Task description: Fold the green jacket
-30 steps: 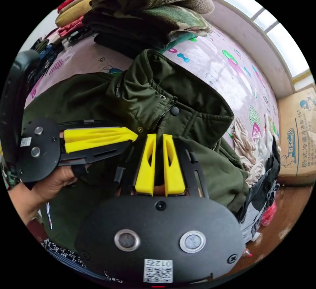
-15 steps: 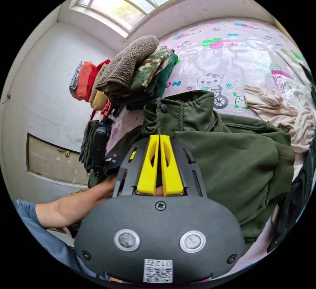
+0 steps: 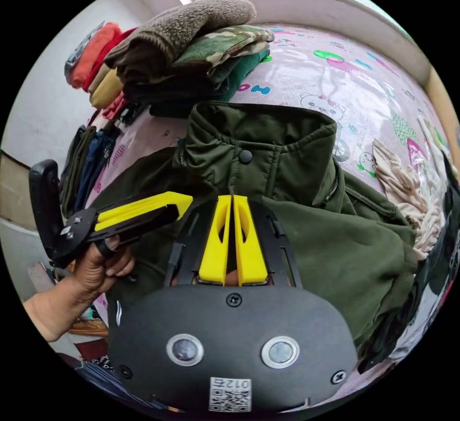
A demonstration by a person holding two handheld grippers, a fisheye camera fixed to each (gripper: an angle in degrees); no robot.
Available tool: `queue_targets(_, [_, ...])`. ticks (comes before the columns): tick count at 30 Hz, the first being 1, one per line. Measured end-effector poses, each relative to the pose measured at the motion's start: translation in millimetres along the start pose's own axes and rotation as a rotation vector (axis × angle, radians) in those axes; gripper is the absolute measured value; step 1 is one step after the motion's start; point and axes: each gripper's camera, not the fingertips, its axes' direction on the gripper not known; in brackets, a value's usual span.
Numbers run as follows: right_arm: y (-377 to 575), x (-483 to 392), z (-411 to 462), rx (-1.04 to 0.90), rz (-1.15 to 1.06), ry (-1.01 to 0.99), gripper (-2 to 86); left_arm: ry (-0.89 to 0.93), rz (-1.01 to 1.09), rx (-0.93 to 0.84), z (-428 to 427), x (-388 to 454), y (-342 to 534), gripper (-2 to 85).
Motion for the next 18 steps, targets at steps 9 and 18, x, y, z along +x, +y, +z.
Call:
queue_targets(9, [71, 51, -143, 0.36, 0.023, -0.115, 2.5, 0.031, 0.057, 0.067, -25, 37, 2, 0.3])
queue_targets(18, [266, 240, -190, 0.44, 0.611, -0.272, 3.8, -0.182, 0.131, -0.173, 52, 78, -36, 0.0])
